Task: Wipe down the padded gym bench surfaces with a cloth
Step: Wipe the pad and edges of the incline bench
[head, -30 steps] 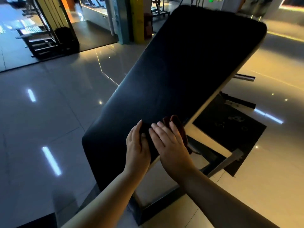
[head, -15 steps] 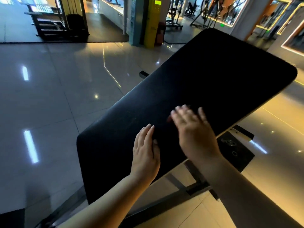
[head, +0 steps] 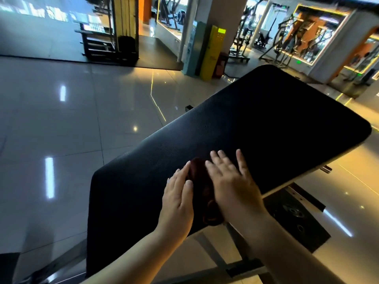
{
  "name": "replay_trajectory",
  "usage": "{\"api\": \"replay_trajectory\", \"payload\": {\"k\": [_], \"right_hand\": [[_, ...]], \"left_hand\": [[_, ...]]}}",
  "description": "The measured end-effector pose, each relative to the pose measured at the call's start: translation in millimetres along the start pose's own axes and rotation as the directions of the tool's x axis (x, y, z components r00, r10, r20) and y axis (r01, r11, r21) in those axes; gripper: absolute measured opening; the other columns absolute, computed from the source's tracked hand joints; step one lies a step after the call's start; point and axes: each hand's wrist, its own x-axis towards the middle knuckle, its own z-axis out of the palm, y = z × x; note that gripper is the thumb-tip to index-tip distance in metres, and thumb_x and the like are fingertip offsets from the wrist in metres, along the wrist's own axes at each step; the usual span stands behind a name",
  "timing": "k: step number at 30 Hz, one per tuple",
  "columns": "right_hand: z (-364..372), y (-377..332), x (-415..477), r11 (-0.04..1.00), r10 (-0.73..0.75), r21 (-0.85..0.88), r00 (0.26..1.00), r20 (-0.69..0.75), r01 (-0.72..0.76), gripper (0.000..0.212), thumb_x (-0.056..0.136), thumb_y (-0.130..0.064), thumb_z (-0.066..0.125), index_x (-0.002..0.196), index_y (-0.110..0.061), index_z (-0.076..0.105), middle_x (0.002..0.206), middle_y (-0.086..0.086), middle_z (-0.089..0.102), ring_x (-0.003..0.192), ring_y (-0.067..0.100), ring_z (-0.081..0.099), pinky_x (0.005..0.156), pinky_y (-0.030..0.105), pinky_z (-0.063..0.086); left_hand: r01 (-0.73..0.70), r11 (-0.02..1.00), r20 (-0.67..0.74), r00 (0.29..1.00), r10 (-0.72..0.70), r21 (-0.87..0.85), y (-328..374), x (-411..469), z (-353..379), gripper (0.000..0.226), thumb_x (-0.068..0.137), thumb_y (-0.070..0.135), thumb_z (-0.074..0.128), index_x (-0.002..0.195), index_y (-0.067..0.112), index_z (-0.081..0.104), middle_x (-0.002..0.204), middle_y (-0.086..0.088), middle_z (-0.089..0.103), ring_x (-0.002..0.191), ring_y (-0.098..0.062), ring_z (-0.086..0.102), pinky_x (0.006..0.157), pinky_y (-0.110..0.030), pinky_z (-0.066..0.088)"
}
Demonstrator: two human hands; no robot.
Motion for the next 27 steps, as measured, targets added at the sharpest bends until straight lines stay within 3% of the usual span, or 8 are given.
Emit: {"api": "replay_trajectory", "payload": {"k": [4,8,13,15,20,23,25,27], "right_hand": [[-10,6,5,0.989,-0.142,-0.026,0.988,0.058,0.143,0.058,0.105,-0.026,0.037,0.158,-0.009,0.02,0.167,0.01,0.012,0.155,0.021,0.007,0.12,0.043,-0.009],[-21,50,4,0.996,-0.09,-0.02,0.994,-0.063,0.089,0.053,0.091,-0.028,0.067,0.136,-0.003,0.058,0.144,0.015,0.055,0.136,0.027,0.051,0.114,0.044,0.035],[-16,75,4,0.978,-0.207,-0.013,0.97,-0.127,0.207,0.047,0.086,-0.014,0.073,0.131,-0.004,0.062,0.138,0.015,0.061,0.13,0.026,0.057,0.108,0.046,0.046],[-19,82,9,0.979,-0.204,-0.015,0.971,-0.127,0.204,0.048,0.091,-0.014,0.065,0.138,-0.008,0.057,0.143,0.01,0.056,0.135,0.023,0.051,0.112,0.044,0.041],[-18,83,11,0.965,-0.24,-0.123,0.969,-0.054,0.232,0.058,0.095,-0.021,0.024,0.148,-0.009,0.044,0.155,0.01,0.042,0.147,0.027,0.035,0.121,0.051,0.025],[-18,81,10,0.967,-0.227,-0.125,0.973,-0.04,0.22,0.061,0.092,-0.021,0.023,0.148,-0.009,0.045,0.155,0.01,0.042,0.147,0.028,0.035,0.121,0.05,0.019],[-18,82,11,0.966,-0.233,-0.124,0.972,-0.021,0.229,0.065,0.091,-0.021,0.018,0.151,-0.01,0.04,0.159,0.009,0.036,0.15,0.027,0.029,0.123,0.049,0.013],[-17,82,11,0.964,-0.236,-0.123,0.972,-0.003,0.234,0.068,0.09,-0.02,0.013,0.153,-0.011,0.038,0.161,0.009,0.033,0.151,0.026,0.025,0.124,0.05,0.011]], "left_hand": [[0.002,0.996,-0.064,0.998,0.004,0.094,17,6,29,0.054,0.095,0.052,0.033,0.148,0.044,0.031,0.151,0.029,0.028,0.146,0.01,0.007,0.124,-0.033,-0.007],[0.101,0.994,-0.088,0.991,-0.103,-0.029,25,15,27,0.03,0.104,0.024,0.043,0.125,0.045,0.048,0.135,0.019,0.048,0.117,0.002,0.053,0.1,-0.026,0.047],[0.24,0.966,-0.347,0.918,-0.192,0.099,30,33,34,0.042,0.102,0.021,0.047,0.139,0.041,0.05,0.148,0.001,0.028,0.139,-0.018,0.027,0.116,-0.024,0.021],[0.078,0.98,-0.261,0.965,-0.027,0.185,43,24,54,0.045,0.103,0.023,0.047,0.143,0.043,0.045,0.146,0.009,0.032,0.138,-0.011,0.029,0.111,-0.013,0.021],[-0.208,0.826,-0.117,0.943,0.312,0.524,38,2,65,0.069,0.091,0.002,0.057,0.147,0.039,0.041,0.159,0.013,0.025,0.148,-0.002,0.01,0.122,-0.029,0.014],[0.141,0.871,-0.345,0.938,0.035,0.47,10,4,31,0.071,0.09,-0.004,0.054,0.144,0.04,0.046,0.16,0.012,0.016,0.15,-0.012,0.005,0.123,-0.031,0.007],[0.409,0.878,-0.54,0.811,-0.226,0.247,0,7,13,0.067,0.089,-0.001,0.053,0.142,0.04,0.048,0.142,0.0,0.028,0.138,-0.025,0.024,0.118,-0.027,0.016],[0.383,0.902,-0.567,0.796,-0.213,0.199,9,6,24,0.07,0.087,0.0,0.055,0.147,0.034,0.043,0.123,0.001,0.036,0.127,-0.024,0.036,0.114,-0.024,0.023]]}}
